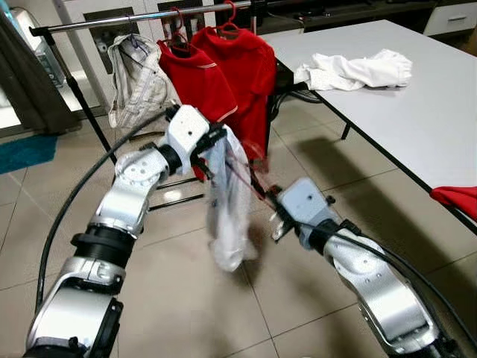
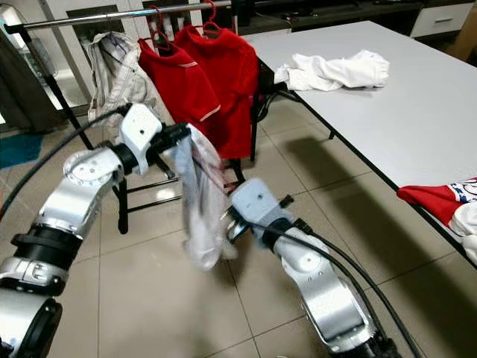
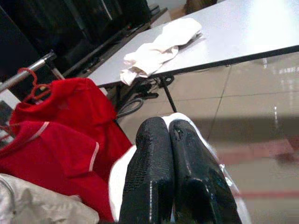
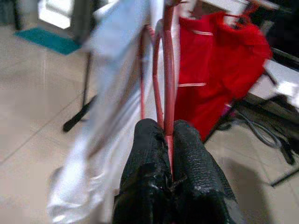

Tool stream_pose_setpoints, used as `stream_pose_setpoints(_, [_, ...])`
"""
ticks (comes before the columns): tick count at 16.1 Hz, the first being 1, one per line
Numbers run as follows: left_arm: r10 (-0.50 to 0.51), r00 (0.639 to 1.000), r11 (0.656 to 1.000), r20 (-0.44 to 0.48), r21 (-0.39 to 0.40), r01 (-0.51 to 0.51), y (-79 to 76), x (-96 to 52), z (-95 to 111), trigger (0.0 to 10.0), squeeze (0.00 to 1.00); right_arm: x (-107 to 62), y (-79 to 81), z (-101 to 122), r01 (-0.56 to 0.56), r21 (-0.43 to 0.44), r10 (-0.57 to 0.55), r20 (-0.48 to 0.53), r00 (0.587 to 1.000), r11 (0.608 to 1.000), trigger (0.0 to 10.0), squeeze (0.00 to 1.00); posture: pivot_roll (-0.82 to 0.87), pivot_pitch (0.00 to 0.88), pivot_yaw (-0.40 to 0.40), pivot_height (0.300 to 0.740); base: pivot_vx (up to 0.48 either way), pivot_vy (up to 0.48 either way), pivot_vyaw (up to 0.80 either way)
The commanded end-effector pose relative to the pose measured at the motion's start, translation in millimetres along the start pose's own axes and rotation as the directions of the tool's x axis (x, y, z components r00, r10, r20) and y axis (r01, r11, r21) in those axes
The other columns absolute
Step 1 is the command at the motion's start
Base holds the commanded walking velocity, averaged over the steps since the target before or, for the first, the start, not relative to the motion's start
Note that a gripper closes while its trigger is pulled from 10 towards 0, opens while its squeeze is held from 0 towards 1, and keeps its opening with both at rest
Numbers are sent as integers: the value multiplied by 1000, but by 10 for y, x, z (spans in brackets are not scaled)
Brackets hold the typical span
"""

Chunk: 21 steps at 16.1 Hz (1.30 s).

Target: Hang hanger

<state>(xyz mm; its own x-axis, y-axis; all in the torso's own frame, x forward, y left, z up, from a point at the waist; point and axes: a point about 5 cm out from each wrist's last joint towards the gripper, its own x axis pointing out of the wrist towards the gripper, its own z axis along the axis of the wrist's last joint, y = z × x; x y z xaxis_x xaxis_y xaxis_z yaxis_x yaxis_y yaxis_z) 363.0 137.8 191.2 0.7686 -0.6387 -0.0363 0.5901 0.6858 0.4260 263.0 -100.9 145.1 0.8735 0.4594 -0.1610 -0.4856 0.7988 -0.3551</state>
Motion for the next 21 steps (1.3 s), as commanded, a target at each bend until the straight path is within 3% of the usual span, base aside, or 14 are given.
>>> stream_pose_setpoints(1, [30,999,999,37,11,-31,60,-5,107,0,0,-8,-76,45,50,22,-51,29,998,999,10000,0,-142,0,81,740,0,0,0])
stream_pose_setpoints(3, [61,995,996,74,-67,-56,92,-6,169,0,0,-20,15,-38,-49,-32,49,-7,999,998,10000,0,-141,0,79,740,0,0,0])
stream_pose_setpoints(5, [40,993,991,109,-132,-26,45,2,220,0,0,21,-22,13,-14,50,12,43,999,999,10000,0,-142,0,74,740,0,0,0])
stream_pose_setpoints(6, [19,992,987,128,-158,1,-2,12,245,0,0,24,64,-16,-102,18,101,37,994,995,10000,0,-140,0,71,740,0,0,0])
stream_pose_setpoints(7, [-5,990,985,142,-167,29,-42,17,264,0,0,20,93,-26,-132,-22,133,42,990,991,10000,0,-140,0,71,740,0,0,0])
stream_pose_setpoints(9, [-72,984,980,161,-173,100,-122,5,304,0,0,63,-82,109,2,129,-19,128,992,992,10000,0,-138,0,65,740,0,0,0])
stream_pose_setpoints(11, [-105,987,980,124,-158,124,-159,-9,268,0,0,57,-18,36,-71,52,65,98,993,996,10000,0,-136,0,59,740,0,0,0])
stream_pose_setpoints(12, [-77,994,987,71,-136,87,-130,-30,199,0,0,59,-88,82,-14,107,-1,141,990,994,10000,0,-135,0,57,740,0,0,0])
stream_pose_setpoints(14, [-3,999,991,41,-134,9,-28,-69,169,0,0,64,-110,84,-16,130,-2,138,990,991,10000,0,-135,0,57,740,0,0,0])
stream_pose_setpoints(15, [20,999,992,35,-124,-15,8,-81,170,0,0,65,-78,42,-44,109,31,112,993,993,10000,0,-135,0,57,740,0,0,0])
stream_pose_setpoints(16, [106,994,989,40,-105,-101,147,-111,207,0,0,52,1,-65,-94,60,90,58,994,994,10000,0,-135,0,53,740,0,0,0])
stream_pose_setpoints(18, [167,985,983,47,-83,-163,263,-141,241,0,0,47,24,-98,-112,62,111,32,993,992,10000,0,-133,0,50,740,0,0,0])
stream_pose_setpoints(19, [229,972,973,46,-46,-227,412,-189,278,0,0,14,44,-208,-161,22,162,-62,985,987,10000,0,-134,0,47,740,0,0,0])
stream_pose_setpoints(21, [236,971,972,30,-8,-235,512,-230,286,0,0,-28,21,-251,-179,1,178,-102,979,984,10000,0,-131,0,46,740,0,0,0])
